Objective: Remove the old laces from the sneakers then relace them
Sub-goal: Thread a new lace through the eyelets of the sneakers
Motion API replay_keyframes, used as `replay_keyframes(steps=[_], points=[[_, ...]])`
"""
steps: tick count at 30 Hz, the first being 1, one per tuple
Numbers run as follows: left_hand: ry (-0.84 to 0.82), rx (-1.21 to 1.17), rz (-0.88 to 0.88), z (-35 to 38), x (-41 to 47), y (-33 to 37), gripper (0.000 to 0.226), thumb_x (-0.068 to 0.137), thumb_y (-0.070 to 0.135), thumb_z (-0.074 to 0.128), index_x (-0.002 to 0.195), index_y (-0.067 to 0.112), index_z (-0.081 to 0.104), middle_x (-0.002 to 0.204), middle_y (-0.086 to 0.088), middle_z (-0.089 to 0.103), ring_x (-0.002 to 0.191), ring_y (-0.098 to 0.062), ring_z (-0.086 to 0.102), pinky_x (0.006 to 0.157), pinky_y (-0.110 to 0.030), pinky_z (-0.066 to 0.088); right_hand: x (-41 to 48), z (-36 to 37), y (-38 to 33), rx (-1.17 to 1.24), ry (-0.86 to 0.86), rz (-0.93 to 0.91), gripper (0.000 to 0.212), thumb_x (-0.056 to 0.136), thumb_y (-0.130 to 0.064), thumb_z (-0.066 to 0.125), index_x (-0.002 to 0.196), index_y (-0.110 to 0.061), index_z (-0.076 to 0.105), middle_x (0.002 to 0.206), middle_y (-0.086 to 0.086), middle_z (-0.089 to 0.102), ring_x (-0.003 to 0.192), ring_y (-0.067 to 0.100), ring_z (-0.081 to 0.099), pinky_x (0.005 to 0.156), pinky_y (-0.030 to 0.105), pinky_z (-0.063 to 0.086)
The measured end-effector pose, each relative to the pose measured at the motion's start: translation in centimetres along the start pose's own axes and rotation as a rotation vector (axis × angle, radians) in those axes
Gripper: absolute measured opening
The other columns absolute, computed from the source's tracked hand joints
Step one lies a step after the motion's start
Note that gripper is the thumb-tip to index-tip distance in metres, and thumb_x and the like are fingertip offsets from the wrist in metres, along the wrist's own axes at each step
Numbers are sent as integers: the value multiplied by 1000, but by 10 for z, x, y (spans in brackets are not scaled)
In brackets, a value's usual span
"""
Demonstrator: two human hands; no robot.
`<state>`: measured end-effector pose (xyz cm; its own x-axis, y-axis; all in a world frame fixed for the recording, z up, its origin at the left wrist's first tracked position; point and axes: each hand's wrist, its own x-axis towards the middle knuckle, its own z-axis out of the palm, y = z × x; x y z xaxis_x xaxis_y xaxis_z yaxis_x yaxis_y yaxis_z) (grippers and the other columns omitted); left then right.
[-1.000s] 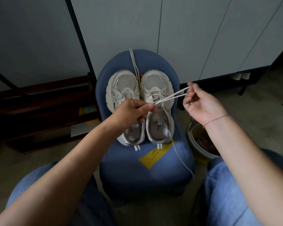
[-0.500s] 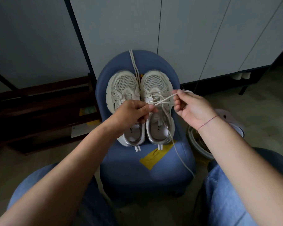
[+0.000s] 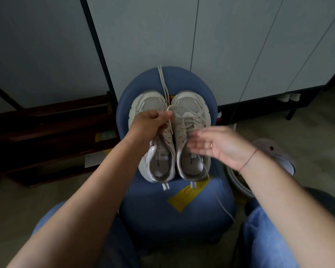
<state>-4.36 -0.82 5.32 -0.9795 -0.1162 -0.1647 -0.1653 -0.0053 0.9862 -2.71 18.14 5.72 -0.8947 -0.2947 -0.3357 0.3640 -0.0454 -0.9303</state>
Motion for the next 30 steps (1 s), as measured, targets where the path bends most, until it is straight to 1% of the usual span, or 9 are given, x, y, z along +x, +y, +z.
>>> replay_keyframes(steps=[3, 5, 8, 12, 15, 19, 22, 27, 30], points=[[64, -39, 21, 5, 4, -2, 20, 93, 16, 66, 73, 11, 68, 62, 3, 64, 49, -3, 53, 47, -15, 44, 2, 16, 22, -592, 97, -76, 16, 88, -26, 56, 85, -14, 66, 92, 11, 70, 89, 27, 66, 83, 43, 55], [55, -76, 22, 9, 4, -4, 20, 92, 10, 65, 73, 9, 66, 58, 2, 65, 51, -6, 58, 51, -16, 48, 7, 23, 29, -688, 135, -111, 35, 77, -42, 53, 91, -14, 67, 92, 6, 71, 90, 25, 65, 86, 46, 52], [33, -100, 26, 14, 3, -8, 11, 87, -3, 67, 79, 4, 65, 64, -4, 66, 56, -9, 64, 58, -17, 55, 16, 34, 38, -415, 145, -95, 18, 90, -27, 55, 82, -16, 66, 79, 1, 66, 78, 16, 60, 78, 35, 49], [33, 74, 73, 14, 3, -10, 22, 81, -9, 71, 83, 13, 69, 77, -2, 69, 68, -7, 66, 66, -15, 55, 24, 40, 41, 24, 217, 2, 25, 95, -6, 50, 77, -18, 62, 74, 2, 59, 70, 13, 54, 64, 26, 43], [40, 166, 99, 16, 4, -12, 22, 82, -5, 72, 84, 17, 70, 80, 1, 71, 76, -10, 67, 72, -17, 56, 24, 42, 44, 168, 236, -3, 26, 94, -5, 52, 78, -19, 67, 69, -3, 65, 69, 10, 59, 59, 20, 43], [55, 280, 162, 19, 6, -15, 23, 84, 1, 72, 79, 23, 71, 79, 2, 72, 81, -14, 69, 85, -30, 57, 22, 49, 50, 232, 269, -113, 27, 92, 0, 55, 96, -23, 67, 72, -7, 69, 62, 3, 66, 50, 13, 47], [74, 305, 169, 18, 8, -17, 24, 84, 1, 73, 77, 24, 70, 81, -3, 74, 82, -20, 72, 86, -36, 58, 23, 45, 50, 252, 261, -133, 37, 90, 6, 54, 104, -28, 59, 79, -7, 67, 60, 0, 65, 51, 12, 48], [102, 317, 181, 17, 9, -21, 24, 80, 1, 77, 77, 23, 67, 75, 3, 71, 70, -7, 67, 71, -21, 56, 26, 39, 52, 233, 215, -114, 40, 90, 6, 55, 117, -23, 59, 90, -2, 68, 77, 7, 65, 62, 17, 53], [125, 303, 196, 19, 8, -23, 20, 79, 3, 77, 80, 20, 67, 75, 4, 70, 69, -5, 67, 67, -17, 55, 27, 38, 53, 245, 206, -104, 41, 90, 5, 56, 125, -16, 58, 102, 5, 68, 91, 16, 65, 76, 24, 55]])
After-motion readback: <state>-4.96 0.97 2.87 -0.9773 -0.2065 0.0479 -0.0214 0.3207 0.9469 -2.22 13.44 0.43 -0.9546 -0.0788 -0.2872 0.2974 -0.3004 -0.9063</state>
